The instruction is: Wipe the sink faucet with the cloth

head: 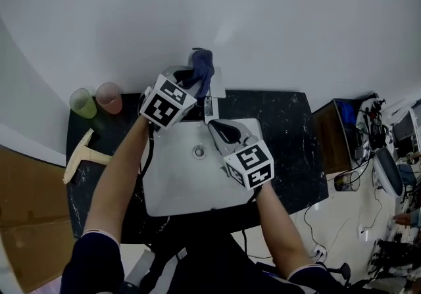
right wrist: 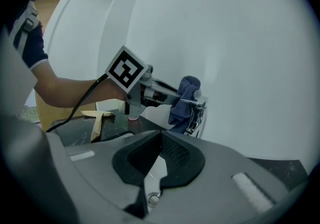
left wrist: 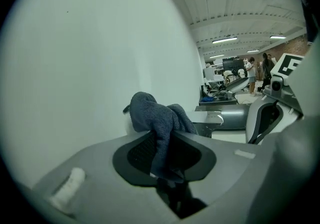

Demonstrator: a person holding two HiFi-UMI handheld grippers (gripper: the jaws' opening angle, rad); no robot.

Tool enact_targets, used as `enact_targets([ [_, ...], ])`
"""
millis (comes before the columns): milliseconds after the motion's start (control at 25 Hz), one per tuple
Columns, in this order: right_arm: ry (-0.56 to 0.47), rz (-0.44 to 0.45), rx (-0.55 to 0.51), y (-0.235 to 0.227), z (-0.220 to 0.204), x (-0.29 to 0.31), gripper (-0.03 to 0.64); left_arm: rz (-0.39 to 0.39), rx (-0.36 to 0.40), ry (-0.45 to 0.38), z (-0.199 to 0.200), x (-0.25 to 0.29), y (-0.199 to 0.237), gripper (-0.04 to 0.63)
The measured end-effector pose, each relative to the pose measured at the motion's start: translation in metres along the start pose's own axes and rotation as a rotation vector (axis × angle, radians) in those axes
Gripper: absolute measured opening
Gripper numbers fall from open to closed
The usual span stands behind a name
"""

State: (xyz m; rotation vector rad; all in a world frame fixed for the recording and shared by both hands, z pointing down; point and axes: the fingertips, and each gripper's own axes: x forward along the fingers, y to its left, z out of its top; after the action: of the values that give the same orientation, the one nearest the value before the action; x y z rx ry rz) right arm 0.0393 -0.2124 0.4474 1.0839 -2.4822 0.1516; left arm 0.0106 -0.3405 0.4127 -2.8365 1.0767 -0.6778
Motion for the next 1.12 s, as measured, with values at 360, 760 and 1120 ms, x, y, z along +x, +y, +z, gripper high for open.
enact_targets([
  [360,-0.001,-0.008,0.006,0.001,0.0,0.001,0.006,-0.037,-0.087,0.058,-0.038,0.01,-0.007,0.081],
  [760,-0.006,-0.017,0.019,0.0,0.0,0.0,0.006,-0.091,-0.132,0.216,-0.1,0.034,-0.03,0.083],
  [1120,-0.016,-0.022,0.045,0.0,0.0,-0.005,0.006,-0.077,-0.184,0.218,-0.11,0.024,-0.039,0.083],
])
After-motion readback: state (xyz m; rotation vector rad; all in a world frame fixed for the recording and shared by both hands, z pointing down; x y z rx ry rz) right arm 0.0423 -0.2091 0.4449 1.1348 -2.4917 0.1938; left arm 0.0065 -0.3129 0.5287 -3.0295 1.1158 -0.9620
